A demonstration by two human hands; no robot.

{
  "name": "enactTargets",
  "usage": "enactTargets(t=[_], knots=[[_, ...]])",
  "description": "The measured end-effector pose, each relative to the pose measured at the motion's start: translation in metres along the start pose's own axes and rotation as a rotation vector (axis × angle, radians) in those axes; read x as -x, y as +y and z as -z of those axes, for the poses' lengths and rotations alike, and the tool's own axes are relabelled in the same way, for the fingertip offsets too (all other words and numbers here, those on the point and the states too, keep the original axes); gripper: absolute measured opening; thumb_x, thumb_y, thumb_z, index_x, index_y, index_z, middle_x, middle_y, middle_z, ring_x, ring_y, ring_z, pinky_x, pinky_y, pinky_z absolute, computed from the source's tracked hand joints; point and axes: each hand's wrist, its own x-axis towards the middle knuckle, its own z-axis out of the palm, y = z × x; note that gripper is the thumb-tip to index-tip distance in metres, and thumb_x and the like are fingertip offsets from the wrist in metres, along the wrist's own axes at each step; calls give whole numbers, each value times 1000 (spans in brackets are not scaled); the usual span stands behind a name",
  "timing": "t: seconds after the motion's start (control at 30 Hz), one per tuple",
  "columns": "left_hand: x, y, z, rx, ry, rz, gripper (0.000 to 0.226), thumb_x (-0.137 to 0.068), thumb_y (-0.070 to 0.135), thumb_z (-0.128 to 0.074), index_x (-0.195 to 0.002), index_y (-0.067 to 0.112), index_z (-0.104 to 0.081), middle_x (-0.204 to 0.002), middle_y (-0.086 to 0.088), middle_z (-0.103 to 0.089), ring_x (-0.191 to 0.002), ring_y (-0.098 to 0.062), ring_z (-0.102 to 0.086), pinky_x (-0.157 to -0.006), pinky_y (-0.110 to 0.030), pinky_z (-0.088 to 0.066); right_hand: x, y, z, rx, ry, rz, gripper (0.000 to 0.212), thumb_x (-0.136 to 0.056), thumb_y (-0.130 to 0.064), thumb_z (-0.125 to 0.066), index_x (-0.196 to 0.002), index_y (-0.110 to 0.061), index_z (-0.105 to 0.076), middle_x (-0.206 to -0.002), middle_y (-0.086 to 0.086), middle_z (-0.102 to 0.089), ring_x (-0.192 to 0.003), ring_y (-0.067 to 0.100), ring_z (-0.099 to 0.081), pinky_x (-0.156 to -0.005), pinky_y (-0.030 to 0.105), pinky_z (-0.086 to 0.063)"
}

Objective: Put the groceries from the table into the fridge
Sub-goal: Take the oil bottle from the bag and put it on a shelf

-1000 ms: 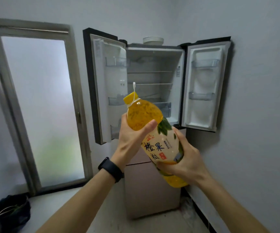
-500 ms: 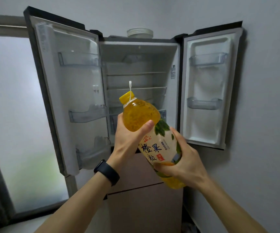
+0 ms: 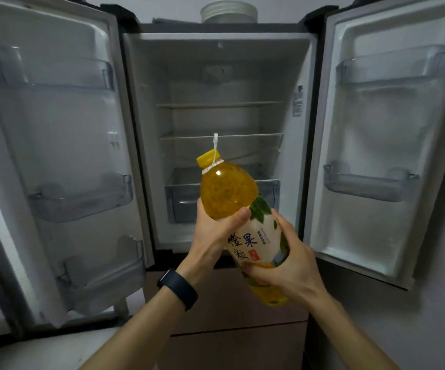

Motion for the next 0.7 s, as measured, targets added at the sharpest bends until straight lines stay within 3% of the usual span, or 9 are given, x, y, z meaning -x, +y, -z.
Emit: enactTargets(t=[0.13,0.27,0.33,0.4,0.5,0.6,0.7], knots=[[-46,-29,-12,-36,43,15,99,-50,54,-89,-131,23,-42,-120,-1,-64,-106,-15,-67,-82,-32,-59,-37,33,-13,-80,-39,-71,108,-60,-45,-93,-146,-47,-28,-113,-23,-60,-103,-7,-60,-74,13,-55],[-103,-46,-19,-65,50,-21,91,-55,47,-88,-131,25,-41,-117,5,-62,-102,-10,-66,-75,-24,-57,-89,60,-22,-158,-78,-90,99,-62,-44,-93,-134,-64,-26,-113,-30,-59,-107,-4,-60,-79,21,-58],[-134,-49,-21,-74,41,-40,90,-57,46,-86,-132,27,-40,-119,6,-60,-105,-11,-65,-79,-27,-57,-119,66,-18,-178,-127,-116,100,-65,-44,-91,-135,-66,-23,-116,-32,-58,-111,-5,-59,-83,22,-57],[-168,-46,-20,-110,25,-92,95,-56,48,-87,-135,27,-38,-121,7,-60,-107,-12,-63,-85,-34,-58,-151,67,-5,-183,-210,-137,100,-68,-46,-88,-142,-62,-22,-124,-32,-56,-119,-2,-56,-94,28,-54],[-213,-40,-17,-215,-31,-208,102,-54,54,-90,-138,30,-35,-124,12,-57,-112,-9,-60,-92,-39,-56,-199,58,25,-259,-217,-154,75,-75,-50,-78,-136,-60,-36,-130,-31,-53,-125,3,-53,-107,41,-46],[-243,-38,-17,-317,-88,-314,100,-60,47,-92,-139,35,-31,-123,20,-52,-114,-3,-56,-92,-29,-52,-240,34,48,-454,-81,-217,68,-78,-62,-60,-143,-46,-45,-141,-13,-56,-126,22,-57,-104,62,-43],[-263,-40,-21,-379,-115,-397,101,-60,46,-92,-140,37,-30,-125,20,-52,-113,0,-55,-90,-24,-51,-276,0,71,-513,-55,-220,81,-74,-85,-46,-144,-44,-45,-143,-3,-57,-120,33,-62,-95,68,-46]])
